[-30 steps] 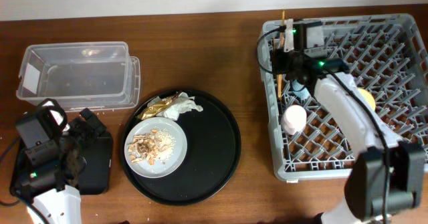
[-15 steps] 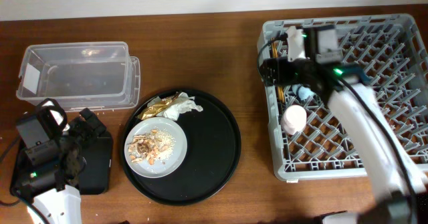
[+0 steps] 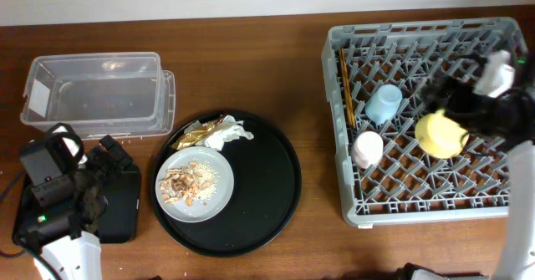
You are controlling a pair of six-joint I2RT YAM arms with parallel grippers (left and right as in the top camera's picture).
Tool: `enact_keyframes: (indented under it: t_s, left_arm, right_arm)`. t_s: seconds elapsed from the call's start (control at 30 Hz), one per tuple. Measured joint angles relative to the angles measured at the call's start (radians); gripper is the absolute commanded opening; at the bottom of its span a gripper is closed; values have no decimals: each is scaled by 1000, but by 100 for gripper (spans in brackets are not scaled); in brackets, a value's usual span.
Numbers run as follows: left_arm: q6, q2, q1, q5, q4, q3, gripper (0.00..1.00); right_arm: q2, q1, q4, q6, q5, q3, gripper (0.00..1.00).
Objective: Sort waste into correct bins and load items into the dishwasher rack
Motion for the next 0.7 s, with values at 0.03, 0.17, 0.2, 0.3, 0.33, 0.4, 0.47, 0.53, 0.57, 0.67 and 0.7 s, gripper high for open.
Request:
enact_keyframes:
  t_s: [0.03, 0.17, 0.2, 0.3, 0.33, 0.4, 0.47, 0.53, 0.57, 0.67, 0.7]
  left_arm:
    - [0, 0, 0, 0, 0, 0, 99]
    - [0, 0, 0, 0, 0, 0, 99]
    - [0, 0, 0, 0, 0, 0, 99]
    - [0, 0, 0, 0, 0, 0, 99]
    - [0, 0, 0, 0, 0, 0, 99]
    - [0, 0, 0, 0, 0, 0, 99]
    - [-4, 0, 0, 0, 3, 0, 99]
    - [-42, 0, 2, 52, 5, 0, 99]
    - [-71, 0, 2, 146, -25, 1, 99]
    - [-121, 10, -24, 469, -58, 1, 99]
    - [-128, 15, -41, 518, -59, 1, 99]
  right_arm:
    - [4, -46, 0, 4, 5, 0, 99]
    - [6, -97, 0, 4, 8, 0, 99]
    - [6, -98, 0, 5, 8, 0, 99]
    - [6, -99, 0, 4, 8, 0, 99]
    - [6, -99, 0, 4, 8, 0, 99]
    - [6, -99, 0, 5, 8, 0, 99]
    - [6, -99, 0, 5, 8, 0, 99]
    - [6, -99, 0, 4, 8, 0, 99]
    - [6, -99, 1, 5, 8, 0, 99]
    - [6, -99, 0, 4, 8, 0, 98]
    - [6, -99, 0, 5, 8, 0, 99]
